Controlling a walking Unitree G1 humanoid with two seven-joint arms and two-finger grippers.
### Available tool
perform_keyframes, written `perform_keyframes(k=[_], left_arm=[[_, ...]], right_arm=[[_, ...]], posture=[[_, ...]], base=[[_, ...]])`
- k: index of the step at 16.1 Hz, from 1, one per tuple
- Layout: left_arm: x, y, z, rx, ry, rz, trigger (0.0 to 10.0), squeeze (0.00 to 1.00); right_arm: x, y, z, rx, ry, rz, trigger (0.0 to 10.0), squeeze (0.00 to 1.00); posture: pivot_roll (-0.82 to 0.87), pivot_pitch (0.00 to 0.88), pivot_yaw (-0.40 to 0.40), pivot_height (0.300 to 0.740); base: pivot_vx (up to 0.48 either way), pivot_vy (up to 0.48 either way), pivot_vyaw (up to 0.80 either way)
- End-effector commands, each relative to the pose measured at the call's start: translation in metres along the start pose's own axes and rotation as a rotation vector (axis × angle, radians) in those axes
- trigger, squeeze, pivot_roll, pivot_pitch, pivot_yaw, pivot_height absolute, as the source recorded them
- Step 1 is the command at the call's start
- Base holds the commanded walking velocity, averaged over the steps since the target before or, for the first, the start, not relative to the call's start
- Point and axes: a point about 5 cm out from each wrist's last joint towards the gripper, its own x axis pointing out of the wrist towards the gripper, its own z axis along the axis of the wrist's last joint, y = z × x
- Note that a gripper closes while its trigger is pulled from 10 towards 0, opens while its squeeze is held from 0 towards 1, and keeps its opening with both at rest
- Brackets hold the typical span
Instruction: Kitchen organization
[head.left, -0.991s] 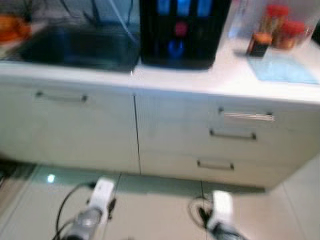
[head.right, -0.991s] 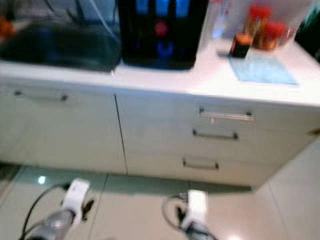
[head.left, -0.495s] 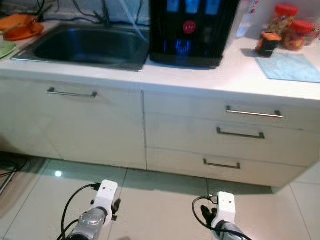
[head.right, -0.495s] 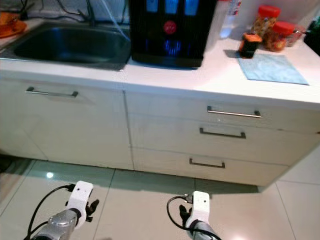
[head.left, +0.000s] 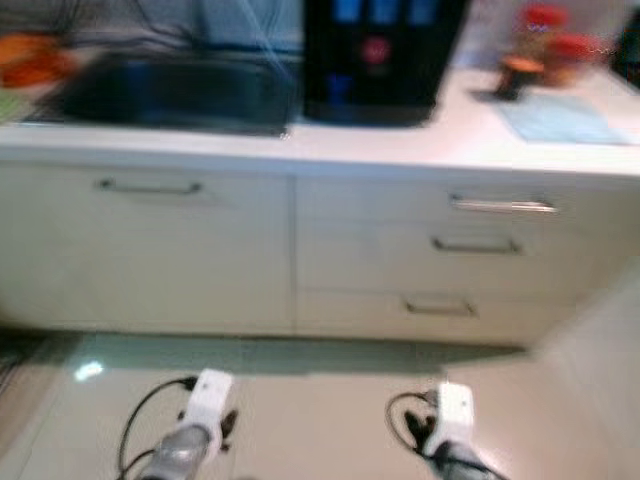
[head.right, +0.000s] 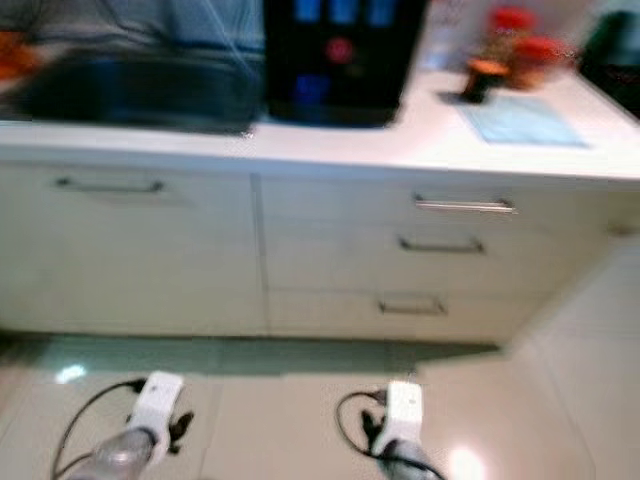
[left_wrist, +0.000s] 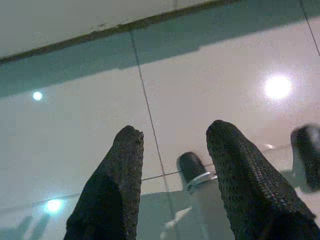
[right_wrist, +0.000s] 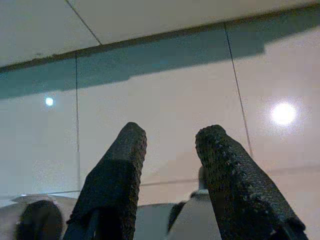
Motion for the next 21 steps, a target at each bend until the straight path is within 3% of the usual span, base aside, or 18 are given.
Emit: perform_keyframes(k=[1, 21], left_arm=[[0.0021, -0.0029, 0.0105, -0.001, -0.03, -0.001, 10.0, 0.0], [0.0019, -0.0029, 0.01, -0.026, -0.032, 0.012, 10.0, 0.0]], right_arm=[[-0.0007, -0.0054, 0.0009, 0.009, 0.0, -0.015, 10.0, 0.0], [-0.0006, -0.0053, 0.0018, -0.007, -0.003, -0.009, 10.0, 0.0]], posture=[[-0.1, 0.002, -0.023, 0.74], [-0.09, 0.0, -0.038, 0.74]], base=[[0.0, 0.352, 0.0], [0.0, 0.364, -0.03]])
